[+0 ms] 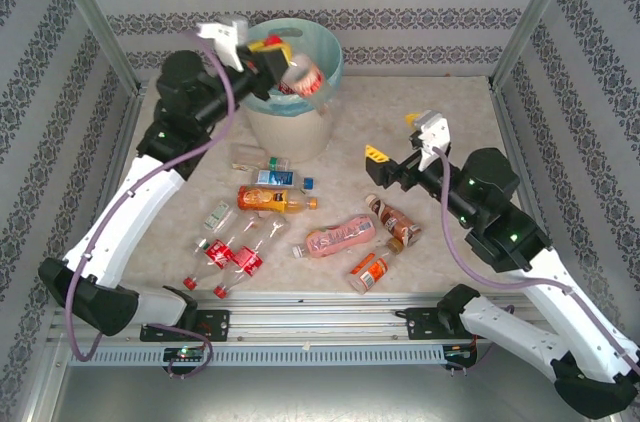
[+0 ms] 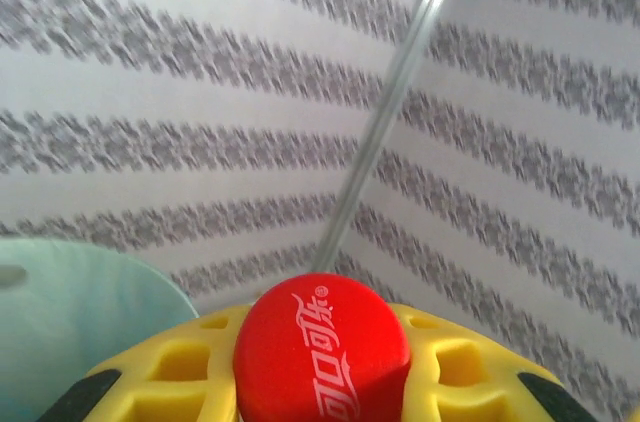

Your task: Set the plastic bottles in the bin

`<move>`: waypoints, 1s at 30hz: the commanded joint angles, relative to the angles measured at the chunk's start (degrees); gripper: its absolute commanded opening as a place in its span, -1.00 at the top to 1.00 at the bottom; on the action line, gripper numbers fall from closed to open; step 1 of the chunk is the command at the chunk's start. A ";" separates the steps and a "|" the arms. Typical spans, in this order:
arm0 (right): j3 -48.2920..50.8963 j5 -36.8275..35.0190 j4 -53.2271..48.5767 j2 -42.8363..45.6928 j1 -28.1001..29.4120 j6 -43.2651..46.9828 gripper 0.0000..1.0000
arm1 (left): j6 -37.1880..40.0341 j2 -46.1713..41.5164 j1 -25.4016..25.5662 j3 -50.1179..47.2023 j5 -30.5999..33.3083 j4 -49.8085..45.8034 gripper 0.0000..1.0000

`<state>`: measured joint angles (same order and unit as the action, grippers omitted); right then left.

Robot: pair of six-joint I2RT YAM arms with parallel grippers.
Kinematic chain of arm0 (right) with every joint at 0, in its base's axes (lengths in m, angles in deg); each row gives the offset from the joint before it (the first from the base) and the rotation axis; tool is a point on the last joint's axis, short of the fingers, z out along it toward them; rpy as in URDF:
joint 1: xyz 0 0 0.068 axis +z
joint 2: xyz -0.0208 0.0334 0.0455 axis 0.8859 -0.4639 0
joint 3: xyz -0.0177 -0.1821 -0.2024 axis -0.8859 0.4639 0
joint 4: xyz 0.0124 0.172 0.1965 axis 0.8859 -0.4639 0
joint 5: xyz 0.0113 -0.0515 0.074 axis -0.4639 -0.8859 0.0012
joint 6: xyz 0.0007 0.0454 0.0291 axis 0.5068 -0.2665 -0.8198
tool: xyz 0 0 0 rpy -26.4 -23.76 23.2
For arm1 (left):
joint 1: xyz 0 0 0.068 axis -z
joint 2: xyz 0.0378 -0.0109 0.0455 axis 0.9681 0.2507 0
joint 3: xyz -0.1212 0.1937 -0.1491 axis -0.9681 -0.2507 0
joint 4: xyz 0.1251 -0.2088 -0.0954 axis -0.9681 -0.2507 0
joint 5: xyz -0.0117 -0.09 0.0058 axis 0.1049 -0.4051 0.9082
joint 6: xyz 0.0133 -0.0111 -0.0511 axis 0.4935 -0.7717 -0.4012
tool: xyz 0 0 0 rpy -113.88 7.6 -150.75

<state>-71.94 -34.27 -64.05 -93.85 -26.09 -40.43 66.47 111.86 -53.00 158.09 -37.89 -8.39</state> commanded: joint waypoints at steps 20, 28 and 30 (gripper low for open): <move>0.60 -9.76 -4.73 3.17 0.37 0.94 -0.85 | 11.15 21.47 -9.85 27.69 10.78 -7.21 1.00; 0.21 -12.53 -6.29 3.76 0.33 2.04 -0.85 | 20.96 39.34 -9.96 51.09 14.25 -27.27 1.00; -0.06 -12.88 -6.77 3.63 0.33 3.05 -0.85 | 22.20 41.68 -9.95 52.59 14.90 -27.78 1.00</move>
<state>-70.56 -45.24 -70.17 -90.68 -26.09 -39.21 83.43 151.14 -62.47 207.83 -25.19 -29.26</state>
